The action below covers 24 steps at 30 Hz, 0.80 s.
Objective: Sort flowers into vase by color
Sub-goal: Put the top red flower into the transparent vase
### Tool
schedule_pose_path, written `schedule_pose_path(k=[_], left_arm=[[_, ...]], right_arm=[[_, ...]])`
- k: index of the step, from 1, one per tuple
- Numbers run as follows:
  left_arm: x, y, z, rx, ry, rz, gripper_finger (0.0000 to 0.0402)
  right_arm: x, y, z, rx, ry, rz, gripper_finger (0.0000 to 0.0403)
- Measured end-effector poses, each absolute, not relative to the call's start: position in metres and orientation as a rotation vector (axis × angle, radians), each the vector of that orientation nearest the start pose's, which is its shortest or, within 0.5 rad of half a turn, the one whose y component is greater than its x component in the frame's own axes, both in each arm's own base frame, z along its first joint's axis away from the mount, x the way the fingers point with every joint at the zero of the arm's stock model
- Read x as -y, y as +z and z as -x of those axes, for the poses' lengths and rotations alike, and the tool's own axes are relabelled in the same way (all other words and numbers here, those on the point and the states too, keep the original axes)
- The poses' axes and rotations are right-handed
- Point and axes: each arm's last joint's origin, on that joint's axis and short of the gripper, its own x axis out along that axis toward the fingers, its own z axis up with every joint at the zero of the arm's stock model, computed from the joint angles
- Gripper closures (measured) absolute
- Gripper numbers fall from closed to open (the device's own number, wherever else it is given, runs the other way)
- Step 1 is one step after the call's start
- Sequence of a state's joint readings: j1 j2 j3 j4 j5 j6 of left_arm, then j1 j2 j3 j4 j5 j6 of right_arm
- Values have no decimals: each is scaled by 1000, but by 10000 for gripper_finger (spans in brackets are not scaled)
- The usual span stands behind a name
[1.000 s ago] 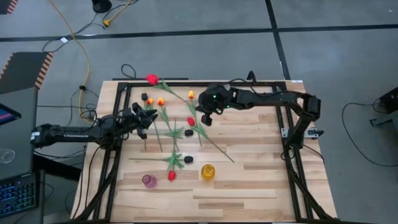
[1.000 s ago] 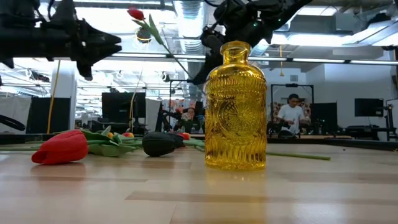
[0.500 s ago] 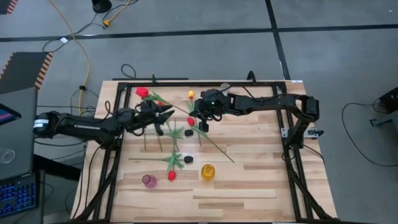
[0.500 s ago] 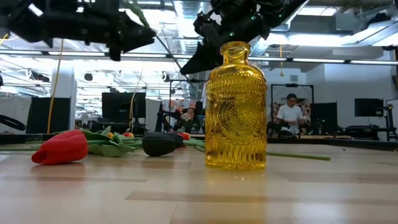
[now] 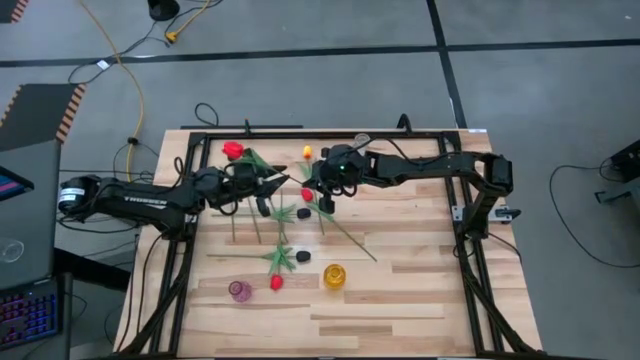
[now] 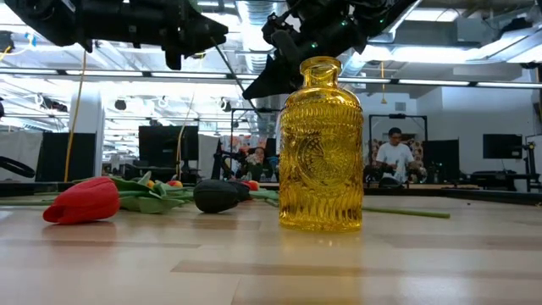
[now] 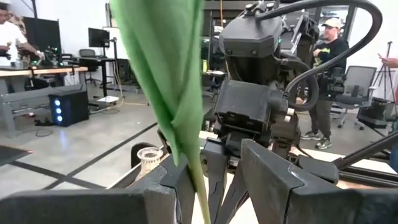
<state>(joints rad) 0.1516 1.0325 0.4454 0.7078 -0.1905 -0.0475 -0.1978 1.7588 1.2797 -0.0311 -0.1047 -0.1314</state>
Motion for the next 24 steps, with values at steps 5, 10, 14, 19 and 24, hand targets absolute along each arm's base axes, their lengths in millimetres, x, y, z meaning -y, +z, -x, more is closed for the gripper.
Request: schedule_pose_path(k=[5, 10, 14, 19, 24], left_arm=[[-39, 256, -214, 129, 375, 50, 290], [-40, 256, -213, 130, 400, 51, 290], [-40, 256, -213, 130, 401, 51, 290], [-41, 256, -213, 132, 450, 53, 290], [-42, 256, -212, 132, 487, 55, 320]], right_arm=[[76, 259, -393, -470, -72, 31, 382], [78, 262, -394, -447, -149, 6, 382], [79, 263, -395, -433, -162, 4, 382], [78, 264, -395, -414, -164, 4, 382], [78, 266, -396, -396, -166, 5, 382]])
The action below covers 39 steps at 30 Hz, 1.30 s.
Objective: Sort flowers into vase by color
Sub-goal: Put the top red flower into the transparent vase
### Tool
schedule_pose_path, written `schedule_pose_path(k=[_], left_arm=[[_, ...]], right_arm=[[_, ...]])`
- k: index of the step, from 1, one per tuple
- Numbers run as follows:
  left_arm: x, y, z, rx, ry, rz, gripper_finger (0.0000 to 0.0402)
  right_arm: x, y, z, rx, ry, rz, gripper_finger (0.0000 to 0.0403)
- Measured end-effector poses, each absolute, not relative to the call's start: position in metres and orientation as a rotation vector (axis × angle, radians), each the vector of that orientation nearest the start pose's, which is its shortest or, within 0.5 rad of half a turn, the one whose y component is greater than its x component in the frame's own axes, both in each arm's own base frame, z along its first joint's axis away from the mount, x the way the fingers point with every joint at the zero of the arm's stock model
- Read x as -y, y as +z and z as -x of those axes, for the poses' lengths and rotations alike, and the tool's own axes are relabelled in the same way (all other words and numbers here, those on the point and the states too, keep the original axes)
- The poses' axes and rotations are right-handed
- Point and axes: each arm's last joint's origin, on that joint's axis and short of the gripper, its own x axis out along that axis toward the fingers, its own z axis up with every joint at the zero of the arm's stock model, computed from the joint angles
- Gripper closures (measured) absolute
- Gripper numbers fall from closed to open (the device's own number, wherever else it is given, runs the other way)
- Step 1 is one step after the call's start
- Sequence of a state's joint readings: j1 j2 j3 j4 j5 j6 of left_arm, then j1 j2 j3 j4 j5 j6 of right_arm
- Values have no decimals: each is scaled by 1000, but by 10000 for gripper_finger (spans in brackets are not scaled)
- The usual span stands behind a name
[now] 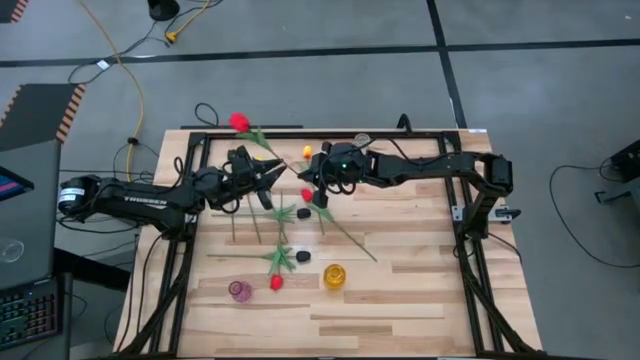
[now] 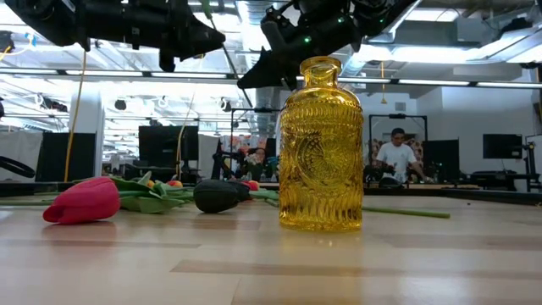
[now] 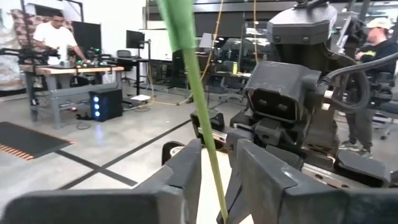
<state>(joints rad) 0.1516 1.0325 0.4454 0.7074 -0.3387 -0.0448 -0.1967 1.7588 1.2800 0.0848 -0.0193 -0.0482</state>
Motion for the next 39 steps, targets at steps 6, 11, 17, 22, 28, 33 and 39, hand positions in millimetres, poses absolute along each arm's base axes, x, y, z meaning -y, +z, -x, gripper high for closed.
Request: schedule_pose_path(k=[6, 11, 17, 22, 28, 33, 39], left_arm=[[-42, 256, -212, 132, 481, 55, 391], [-42, 256, -212, 131, 478, 55, 392], [-42, 256, -212, 131, 478, 53, 391], [-42, 256, -212, 124, 478, 22, 383], [-42, 256, -212, 124, 479, 22, 338], [-42, 256, -212, 125, 489, 21, 307], [-42, 256, -212, 122, 473, 6, 302]], right_arm=[[78, 268, -397, -378, -170, -15, 381], [78, 268, -397, -378, -170, -15, 381], [78, 268, -397, -378, -167, -16, 381], [78, 268, -397, -378, -166, -17, 381], [78, 268, -397, -378, -166, -19, 381], [78, 268, -397, -378, -166, -19, 381], [78, 268, -397, -375, -163, -15, 381]])
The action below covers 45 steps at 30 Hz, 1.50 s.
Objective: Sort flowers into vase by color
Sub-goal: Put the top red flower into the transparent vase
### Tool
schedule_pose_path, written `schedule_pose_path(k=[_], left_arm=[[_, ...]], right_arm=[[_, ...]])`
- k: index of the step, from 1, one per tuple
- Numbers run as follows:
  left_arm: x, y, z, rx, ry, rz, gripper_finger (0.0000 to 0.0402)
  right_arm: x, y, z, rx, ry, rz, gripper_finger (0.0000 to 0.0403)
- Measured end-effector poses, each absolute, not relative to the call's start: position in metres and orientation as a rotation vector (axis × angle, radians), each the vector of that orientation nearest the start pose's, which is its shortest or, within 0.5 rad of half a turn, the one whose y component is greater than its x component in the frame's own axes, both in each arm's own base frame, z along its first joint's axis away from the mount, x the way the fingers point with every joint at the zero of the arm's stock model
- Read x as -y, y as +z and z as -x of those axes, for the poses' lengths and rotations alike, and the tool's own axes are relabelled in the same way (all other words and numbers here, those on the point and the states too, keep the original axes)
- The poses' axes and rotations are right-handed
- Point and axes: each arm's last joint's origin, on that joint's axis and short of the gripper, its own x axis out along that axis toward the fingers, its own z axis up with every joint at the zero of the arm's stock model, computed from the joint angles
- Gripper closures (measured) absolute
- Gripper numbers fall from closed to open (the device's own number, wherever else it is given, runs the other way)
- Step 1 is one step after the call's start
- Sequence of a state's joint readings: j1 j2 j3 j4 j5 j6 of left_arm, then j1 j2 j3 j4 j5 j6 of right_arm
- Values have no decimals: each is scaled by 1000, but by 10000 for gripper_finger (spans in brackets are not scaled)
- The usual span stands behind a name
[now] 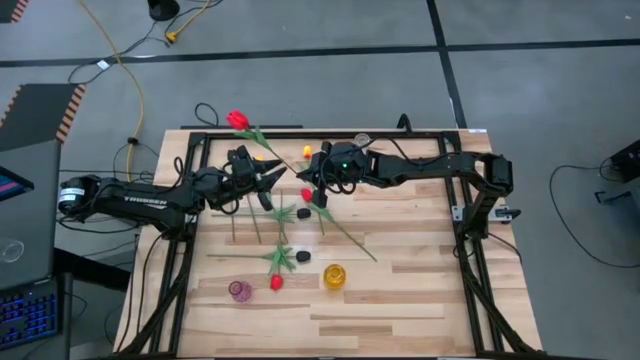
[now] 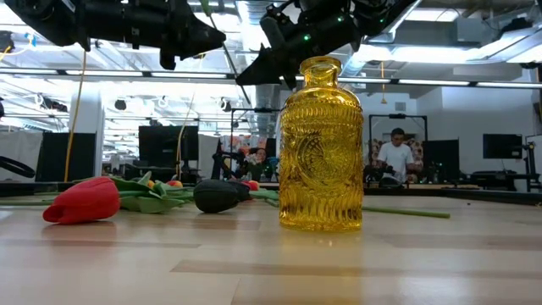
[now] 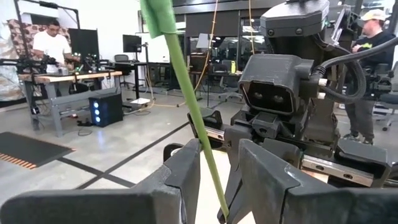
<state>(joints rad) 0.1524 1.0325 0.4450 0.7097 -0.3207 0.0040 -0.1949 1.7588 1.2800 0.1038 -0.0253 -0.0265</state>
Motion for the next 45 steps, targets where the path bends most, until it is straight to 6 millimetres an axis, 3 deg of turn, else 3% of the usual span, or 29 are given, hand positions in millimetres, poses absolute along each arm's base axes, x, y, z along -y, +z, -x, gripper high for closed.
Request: schedule_pose_path(k=[13, 23, 32, 40, 45], left_arm=[[-42, 256, -212, 122, 472, 6, 308], [-42, 256, -213, 122, 469, 7, 395], [-42, 256, -213, 123, 470, 10, 400], [-42, 253, -213, 95, 475, 8, 401], [-42, 247, -213, 32, 476, 5, 401]], right_arm=[[70, 268, -398, -375, -137, 20, 381], [71, 268, -398, -374, -139, 14, 374], [70, 268, -398, -372, -139, 14, 323], [70, 268, -395, -409, -138, 10, 234], [70, 282, -391, -424, -139, 8, 198]])
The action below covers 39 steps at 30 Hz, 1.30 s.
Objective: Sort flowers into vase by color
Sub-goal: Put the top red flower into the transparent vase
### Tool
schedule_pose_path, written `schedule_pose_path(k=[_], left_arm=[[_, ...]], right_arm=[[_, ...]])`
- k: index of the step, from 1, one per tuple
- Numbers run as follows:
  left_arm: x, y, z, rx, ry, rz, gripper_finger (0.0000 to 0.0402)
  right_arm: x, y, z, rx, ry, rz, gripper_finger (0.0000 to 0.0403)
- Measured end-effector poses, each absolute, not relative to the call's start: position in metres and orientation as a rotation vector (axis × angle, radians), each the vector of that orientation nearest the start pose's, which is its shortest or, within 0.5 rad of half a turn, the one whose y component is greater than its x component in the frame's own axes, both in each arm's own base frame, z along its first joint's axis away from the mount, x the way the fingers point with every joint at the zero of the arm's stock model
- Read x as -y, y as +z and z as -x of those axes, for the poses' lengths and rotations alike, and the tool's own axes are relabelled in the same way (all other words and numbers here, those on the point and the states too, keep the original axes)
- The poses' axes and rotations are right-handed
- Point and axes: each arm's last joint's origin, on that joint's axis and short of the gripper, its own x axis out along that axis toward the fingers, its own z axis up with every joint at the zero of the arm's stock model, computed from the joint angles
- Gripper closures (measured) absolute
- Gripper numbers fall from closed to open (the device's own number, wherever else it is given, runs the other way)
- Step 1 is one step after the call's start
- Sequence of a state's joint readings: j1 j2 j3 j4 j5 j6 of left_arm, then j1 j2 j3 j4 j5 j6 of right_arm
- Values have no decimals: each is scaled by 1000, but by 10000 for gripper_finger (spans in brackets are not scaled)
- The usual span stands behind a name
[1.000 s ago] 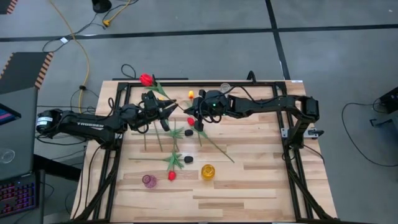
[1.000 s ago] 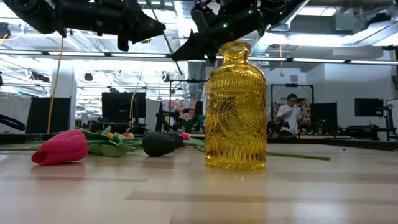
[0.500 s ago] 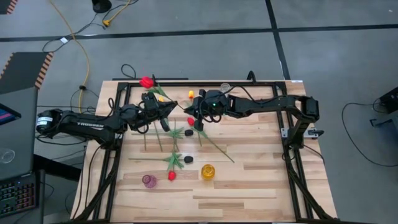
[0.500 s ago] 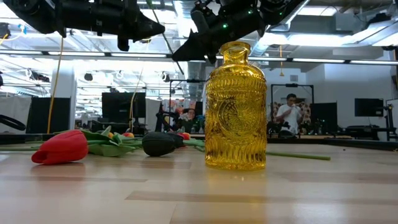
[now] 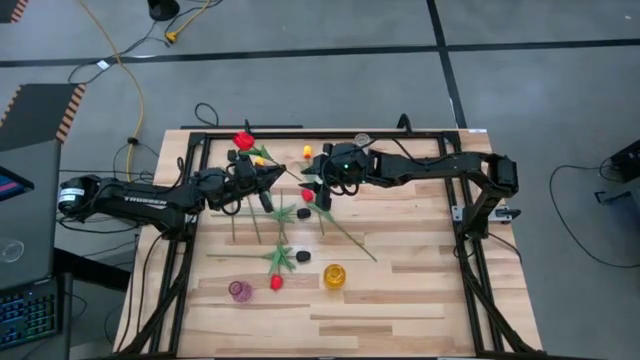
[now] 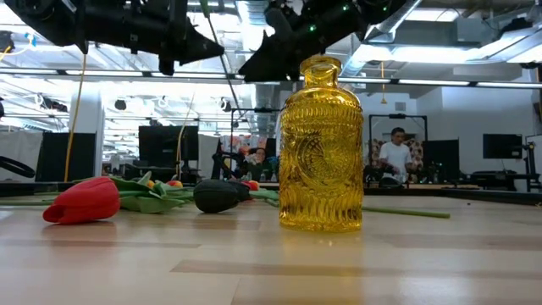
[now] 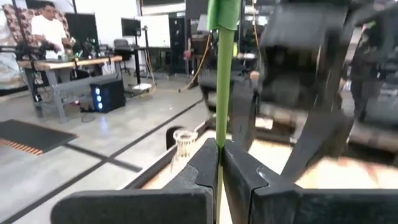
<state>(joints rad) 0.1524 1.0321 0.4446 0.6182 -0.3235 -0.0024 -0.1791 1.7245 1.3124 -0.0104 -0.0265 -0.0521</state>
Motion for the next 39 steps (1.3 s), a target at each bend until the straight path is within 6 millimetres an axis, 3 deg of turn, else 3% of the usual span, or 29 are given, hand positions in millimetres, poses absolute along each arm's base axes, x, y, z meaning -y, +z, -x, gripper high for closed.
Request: schedule_pose_path(k=[16, 22, 29, 39], left_arm=[[-40, 238, -213, -57, 419, 35, 401], [-40, 239, -214, -44, 420, 45, 401], [-40, 239, -214, -39, 418, 45, 401], [-40, 240, -214, -33, 410, 46, 401]], right_arm=[[70, 315, -400, -177, -139, 42, 190], [63, 325, -402, -67, -28, 52, 191], [62, 327, -405, -3, -27, 60, 191], [66, 313, -415, -14, -62, 59, 191]])
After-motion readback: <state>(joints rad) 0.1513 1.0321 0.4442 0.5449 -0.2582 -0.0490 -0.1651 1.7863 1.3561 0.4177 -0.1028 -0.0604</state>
